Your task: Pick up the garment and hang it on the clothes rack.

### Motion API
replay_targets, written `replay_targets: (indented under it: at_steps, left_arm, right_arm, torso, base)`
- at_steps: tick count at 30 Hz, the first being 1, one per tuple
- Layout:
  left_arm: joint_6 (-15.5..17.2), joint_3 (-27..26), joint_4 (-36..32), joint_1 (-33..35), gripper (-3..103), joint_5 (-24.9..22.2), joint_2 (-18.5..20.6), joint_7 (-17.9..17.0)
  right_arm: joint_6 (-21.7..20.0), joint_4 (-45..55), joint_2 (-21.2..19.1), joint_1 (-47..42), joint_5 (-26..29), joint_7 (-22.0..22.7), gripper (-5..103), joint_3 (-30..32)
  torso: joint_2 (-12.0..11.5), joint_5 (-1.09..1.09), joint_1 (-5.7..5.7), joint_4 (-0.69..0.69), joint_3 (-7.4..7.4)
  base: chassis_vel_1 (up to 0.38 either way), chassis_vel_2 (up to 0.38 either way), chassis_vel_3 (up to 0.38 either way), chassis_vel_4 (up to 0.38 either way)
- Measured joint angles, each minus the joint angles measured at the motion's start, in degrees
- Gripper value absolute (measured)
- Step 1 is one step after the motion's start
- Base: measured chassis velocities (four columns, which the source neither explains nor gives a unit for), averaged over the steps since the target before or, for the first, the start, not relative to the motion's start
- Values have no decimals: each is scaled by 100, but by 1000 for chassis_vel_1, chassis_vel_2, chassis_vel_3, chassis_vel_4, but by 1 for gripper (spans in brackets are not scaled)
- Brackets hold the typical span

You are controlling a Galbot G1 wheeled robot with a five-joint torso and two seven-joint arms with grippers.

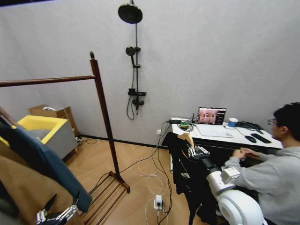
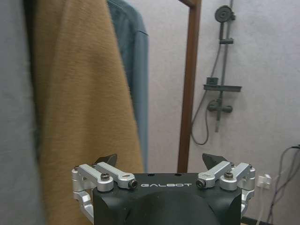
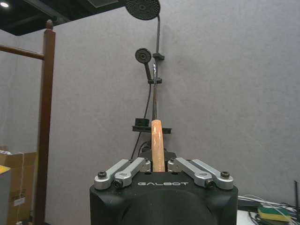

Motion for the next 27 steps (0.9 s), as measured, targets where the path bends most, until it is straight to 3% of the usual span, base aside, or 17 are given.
replay_targets:
  at_steps: [14, 27]
  left_arm:
    - [0, 0, 0, 0, 100, 0, 0, 0]
    - [0, 0, 0, 0, 100, 0, 0, 0]
  right_arm:
    - [23, 32, -233, -32, 223, -24, 10, 66]
    - [129, 56, -170, -28, 277, 138, 10, 22]
  torso:
    - [0, 0, 0, 0, 0]
    - [0, 0, -1, 2, 0]
  base:
    - [122, 118, 126, 113]
    - [120, 124, 121, 125]
